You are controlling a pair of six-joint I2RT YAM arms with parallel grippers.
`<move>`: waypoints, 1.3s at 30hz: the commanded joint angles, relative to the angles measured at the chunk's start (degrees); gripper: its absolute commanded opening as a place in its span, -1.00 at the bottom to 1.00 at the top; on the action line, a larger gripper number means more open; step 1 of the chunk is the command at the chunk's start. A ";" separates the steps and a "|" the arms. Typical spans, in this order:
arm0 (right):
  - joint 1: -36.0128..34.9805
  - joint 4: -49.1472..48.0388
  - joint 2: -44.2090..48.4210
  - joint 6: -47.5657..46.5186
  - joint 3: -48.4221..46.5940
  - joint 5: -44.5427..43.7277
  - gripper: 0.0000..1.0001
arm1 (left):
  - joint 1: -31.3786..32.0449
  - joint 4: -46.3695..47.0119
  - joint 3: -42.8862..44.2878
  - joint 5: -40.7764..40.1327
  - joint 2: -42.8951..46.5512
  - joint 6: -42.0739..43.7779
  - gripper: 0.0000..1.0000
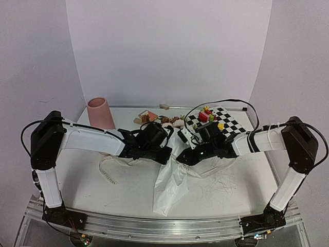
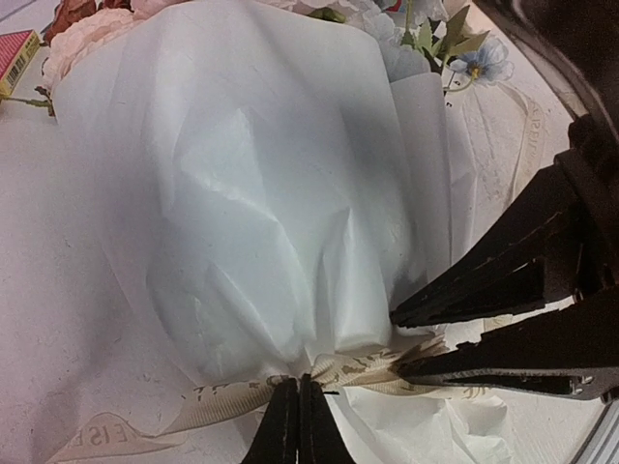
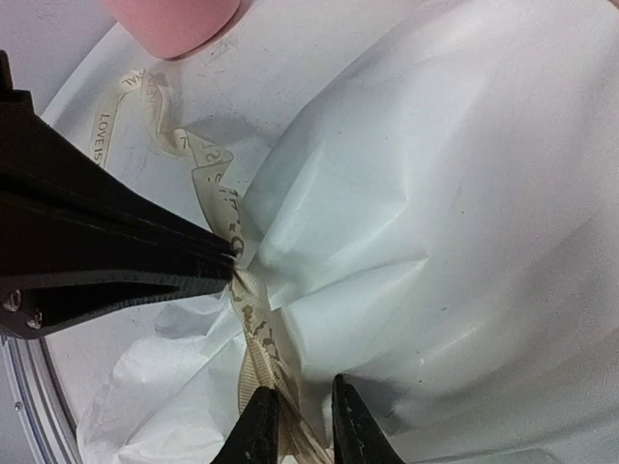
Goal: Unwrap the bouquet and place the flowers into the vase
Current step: Untie the ribbon from the wrapping paper.
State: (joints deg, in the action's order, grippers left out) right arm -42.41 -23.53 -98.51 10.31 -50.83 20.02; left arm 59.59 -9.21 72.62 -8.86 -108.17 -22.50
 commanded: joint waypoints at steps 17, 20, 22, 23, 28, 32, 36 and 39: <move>-2.06 2.52 5.75 0.34 4.18 -8.78 -1.00 | 0.08 0.70 -3.22 -1.05 4.49 -2.13 -0.94; -2.01 2.53 7.62 0.77 5.21 -11.23 -1.00 | 0.08 0.77 -4.18 -0.67 4.89 -2.74 -0.89; -2.01 2.53 8.65 1.04 5.62 -12.53 -1.00 | 0.08 0.76 -4.53 -0.49 5.13 -3.05 -0.83; -2.00 2.53 9.12 1.26 5.75 -13.28 -1.00 | 0.09 0.71 -4.69 -0.57 5.32 -3.13 -0.80; -1.98 2.53 10.67 1.45 6.18 -14.73 -1.00 | 0.17 0.70 -5.12 -0.84 6.30 -2.65 -0.59; -1.98 2.53 11.45 1.69 6.35 -15.54 -1.00 | 0.16 0.39 -5.22 -1.62 6.93 -1.97 -0.48; -1.99 2.53 12.94 1.71 6.98 -16.52 -1.00 | 0.26 0.25 -5.23 -1.64 7.24 -1.32 -0.32; -1.99 2.53 13.12 1.26 7.06 -15.95 -1.00 | 0.28 0.24 -4.54 -1.28 6.41 -0.24 -0.29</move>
State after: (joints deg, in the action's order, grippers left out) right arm -44.51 -21.62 -87.94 11.62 -44.07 5.02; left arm 59.85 -9.08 67.35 -9.42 -103.51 -24.57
